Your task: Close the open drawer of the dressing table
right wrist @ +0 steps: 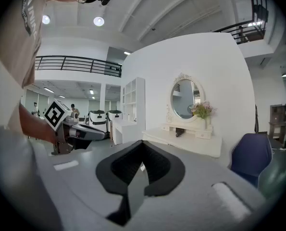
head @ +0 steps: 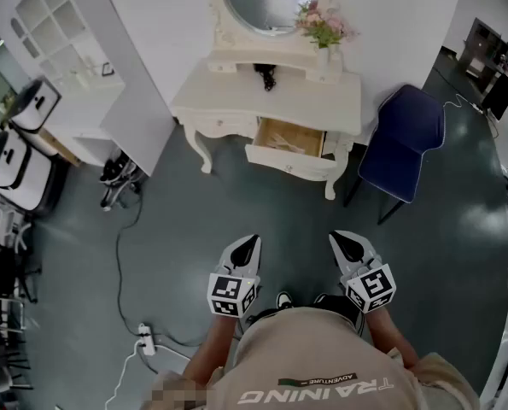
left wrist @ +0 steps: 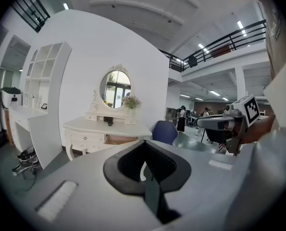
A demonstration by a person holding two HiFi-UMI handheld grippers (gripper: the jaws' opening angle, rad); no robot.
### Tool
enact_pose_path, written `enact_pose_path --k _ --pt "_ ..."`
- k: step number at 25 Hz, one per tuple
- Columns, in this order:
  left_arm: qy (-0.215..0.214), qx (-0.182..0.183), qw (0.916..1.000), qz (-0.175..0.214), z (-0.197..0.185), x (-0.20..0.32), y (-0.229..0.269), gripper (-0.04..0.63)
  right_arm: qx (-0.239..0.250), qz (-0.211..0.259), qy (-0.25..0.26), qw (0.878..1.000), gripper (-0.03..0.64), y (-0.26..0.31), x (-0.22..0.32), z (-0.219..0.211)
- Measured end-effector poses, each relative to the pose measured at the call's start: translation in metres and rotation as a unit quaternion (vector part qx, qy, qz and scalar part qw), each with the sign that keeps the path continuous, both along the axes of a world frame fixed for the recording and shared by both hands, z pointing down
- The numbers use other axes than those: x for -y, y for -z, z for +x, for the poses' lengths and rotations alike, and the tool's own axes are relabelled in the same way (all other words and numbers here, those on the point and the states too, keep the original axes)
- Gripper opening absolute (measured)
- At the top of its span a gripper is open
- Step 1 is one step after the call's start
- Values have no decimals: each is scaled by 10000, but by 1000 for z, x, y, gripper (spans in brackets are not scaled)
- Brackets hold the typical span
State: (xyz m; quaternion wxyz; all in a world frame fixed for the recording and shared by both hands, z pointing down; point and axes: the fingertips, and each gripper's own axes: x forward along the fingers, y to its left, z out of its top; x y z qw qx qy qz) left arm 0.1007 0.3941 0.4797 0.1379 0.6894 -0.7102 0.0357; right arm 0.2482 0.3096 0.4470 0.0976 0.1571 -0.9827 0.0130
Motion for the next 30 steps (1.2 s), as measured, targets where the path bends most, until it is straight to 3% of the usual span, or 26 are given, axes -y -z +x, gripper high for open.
enact_pose_path --k 3,8,20,25,30 --pt "-44 -20 10000 -43 -2 0 -5 18 97 -113 -19 9999 2 -1 -2 -4" --pt "-54 -168 9998 -73 -8 4 -14 17 114 138 -23 9998 2 8 4 -10" --pt "-11 -496 9979 -420 -14 -1 -46 18 -381 -270 156 9988 2 -27 -8 -16" --pt "38 -472 9975 -532 -22 17 -50 17 -406 -584 151 9974 2 -42 16 -24" --pt "94 -411 9962 -765 -46 41 -50 17 -250 -806 332 9959 2 -48 47 -62"
